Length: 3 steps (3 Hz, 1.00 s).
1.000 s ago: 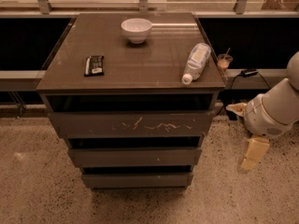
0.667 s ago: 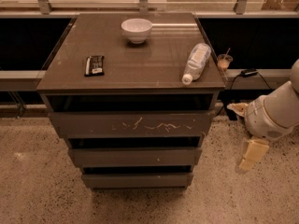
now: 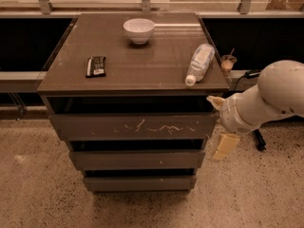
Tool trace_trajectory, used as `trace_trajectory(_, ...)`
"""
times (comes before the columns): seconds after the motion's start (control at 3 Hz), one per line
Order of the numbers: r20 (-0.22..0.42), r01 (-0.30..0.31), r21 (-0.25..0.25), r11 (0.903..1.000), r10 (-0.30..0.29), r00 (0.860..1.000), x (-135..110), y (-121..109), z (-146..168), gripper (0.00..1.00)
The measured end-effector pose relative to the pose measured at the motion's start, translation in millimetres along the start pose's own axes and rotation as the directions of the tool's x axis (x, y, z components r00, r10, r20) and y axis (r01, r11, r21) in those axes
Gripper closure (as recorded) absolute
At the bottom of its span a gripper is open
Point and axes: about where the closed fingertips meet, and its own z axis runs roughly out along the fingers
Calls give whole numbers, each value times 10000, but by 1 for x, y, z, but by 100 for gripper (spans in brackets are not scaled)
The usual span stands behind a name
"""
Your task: Open top drawer
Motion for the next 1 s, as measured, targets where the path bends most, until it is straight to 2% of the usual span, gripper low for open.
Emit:
trace_trajectory(0.33, 542, 298, -24, 9996, -296, 9981, -21, -9, 25, 0)
trace_trajectory(0.67, 829, 296, -554, 9980, -249, 9962, -26, -1, 54, 0)
trace_trajectory(1.0, 901, 16, -1021, 9948, 76, 9959, -18, -1, 76, 0)
